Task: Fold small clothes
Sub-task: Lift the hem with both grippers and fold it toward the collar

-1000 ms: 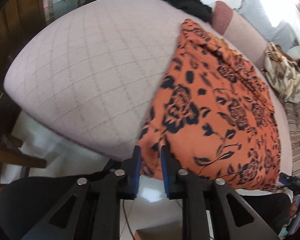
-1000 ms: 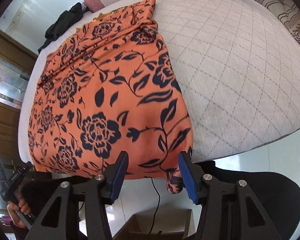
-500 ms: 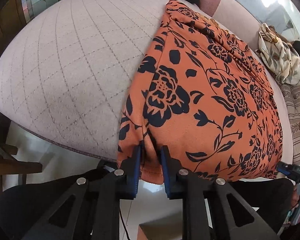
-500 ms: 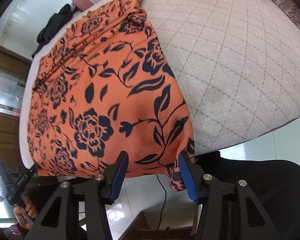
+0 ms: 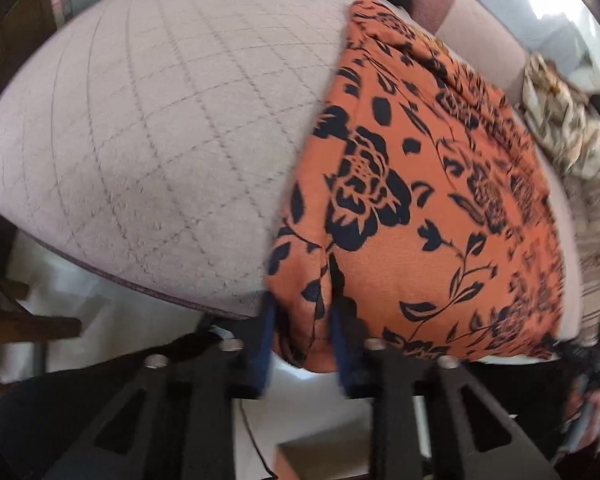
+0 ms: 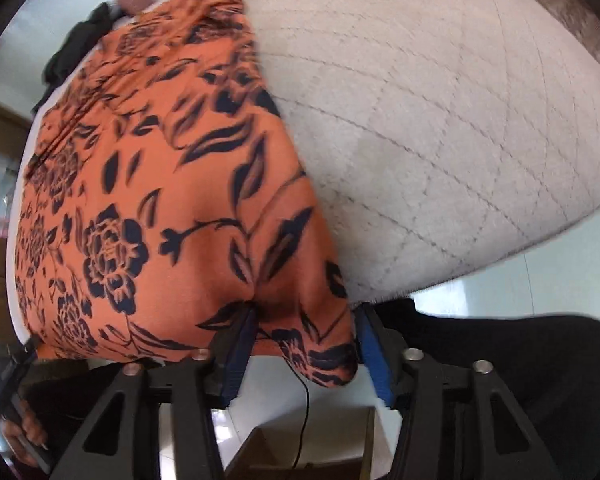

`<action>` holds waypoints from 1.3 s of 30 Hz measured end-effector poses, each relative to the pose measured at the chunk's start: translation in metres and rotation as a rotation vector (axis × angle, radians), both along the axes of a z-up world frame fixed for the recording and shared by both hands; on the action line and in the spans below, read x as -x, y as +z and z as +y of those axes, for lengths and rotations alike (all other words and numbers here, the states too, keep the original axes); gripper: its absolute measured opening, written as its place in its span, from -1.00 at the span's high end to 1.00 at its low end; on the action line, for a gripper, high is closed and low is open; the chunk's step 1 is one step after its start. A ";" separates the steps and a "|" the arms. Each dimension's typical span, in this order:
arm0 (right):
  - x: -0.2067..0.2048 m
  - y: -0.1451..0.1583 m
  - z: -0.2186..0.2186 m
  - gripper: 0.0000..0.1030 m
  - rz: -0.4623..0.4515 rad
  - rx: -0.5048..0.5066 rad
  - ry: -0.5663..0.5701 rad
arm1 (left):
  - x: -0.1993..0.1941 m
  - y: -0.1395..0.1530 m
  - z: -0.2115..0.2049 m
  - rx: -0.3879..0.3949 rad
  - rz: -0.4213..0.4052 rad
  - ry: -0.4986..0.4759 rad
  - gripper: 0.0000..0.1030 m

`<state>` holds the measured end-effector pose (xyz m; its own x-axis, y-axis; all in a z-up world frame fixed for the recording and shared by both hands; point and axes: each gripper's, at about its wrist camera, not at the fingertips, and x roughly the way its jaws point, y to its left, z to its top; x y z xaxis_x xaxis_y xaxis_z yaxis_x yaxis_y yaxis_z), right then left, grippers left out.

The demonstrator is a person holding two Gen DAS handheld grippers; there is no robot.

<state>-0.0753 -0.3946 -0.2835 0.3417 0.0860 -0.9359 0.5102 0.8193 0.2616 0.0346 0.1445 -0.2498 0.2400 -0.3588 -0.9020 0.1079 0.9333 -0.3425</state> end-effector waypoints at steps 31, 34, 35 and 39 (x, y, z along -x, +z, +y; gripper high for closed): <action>-0.235 0.147 -0.136 0.88 -0.504 -0.172 -0.152 | -0.315 0.085 -0.091 0.239 -0.139 0.035 0.82; -0.285 0.105 -0.160 0.81 -0.498 -0.215 -0.237 | -0.354 0.030 -0.102 0.226 -0.076 0.117 0.81; -0.300 0.085 -0.167 0.81 -0.479 -0.257 -0.266 | -0.359 0.017 -0.100 0.237 -0.064 0.148 0.81; -0.320 0.030 -0.187 0.77 -0.490 -0.438 -0.362 | -0.352 0.005 -0.072 0.401 -0.139 0.283 0.73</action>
